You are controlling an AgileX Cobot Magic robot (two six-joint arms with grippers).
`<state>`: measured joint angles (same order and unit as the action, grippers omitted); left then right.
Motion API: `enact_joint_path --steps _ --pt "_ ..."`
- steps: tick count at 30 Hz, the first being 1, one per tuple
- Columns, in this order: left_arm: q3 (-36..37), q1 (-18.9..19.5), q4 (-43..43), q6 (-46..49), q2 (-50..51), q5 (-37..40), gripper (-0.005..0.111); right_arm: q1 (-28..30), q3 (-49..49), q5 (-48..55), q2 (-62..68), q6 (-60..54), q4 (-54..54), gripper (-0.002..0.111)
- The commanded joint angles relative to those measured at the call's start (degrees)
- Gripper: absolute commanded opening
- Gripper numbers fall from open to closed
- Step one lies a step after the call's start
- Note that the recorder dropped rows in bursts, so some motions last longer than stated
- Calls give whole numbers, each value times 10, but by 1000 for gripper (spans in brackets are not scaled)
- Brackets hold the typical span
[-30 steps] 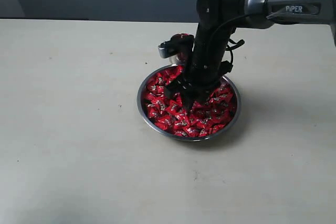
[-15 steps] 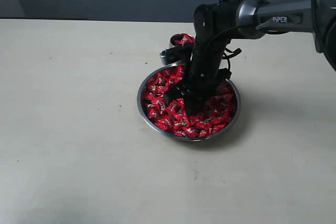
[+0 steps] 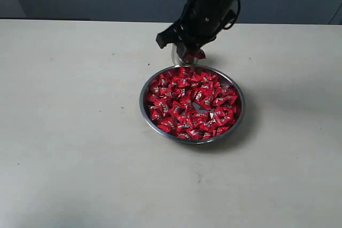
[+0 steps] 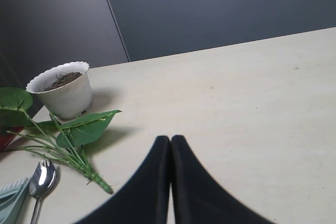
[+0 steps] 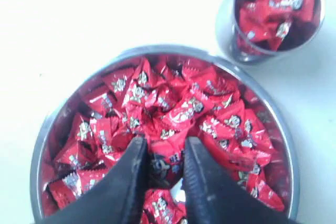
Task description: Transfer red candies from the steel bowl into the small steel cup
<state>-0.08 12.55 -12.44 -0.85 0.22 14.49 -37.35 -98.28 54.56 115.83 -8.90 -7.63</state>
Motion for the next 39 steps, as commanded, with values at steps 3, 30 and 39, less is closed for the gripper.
enact_joint_path --steps 3,30,39 --pt "1 -2 -3 -2 -2 -6 0 2 -21 4 28 5 -27 0" --pt "1 -2 -3 -2 -2 -6 0 2 -21 -3 89 5 -84 0" --pt "1 -2 -3 -2 -2 -6 0 2 -21 -10 81 -8 -55 0"
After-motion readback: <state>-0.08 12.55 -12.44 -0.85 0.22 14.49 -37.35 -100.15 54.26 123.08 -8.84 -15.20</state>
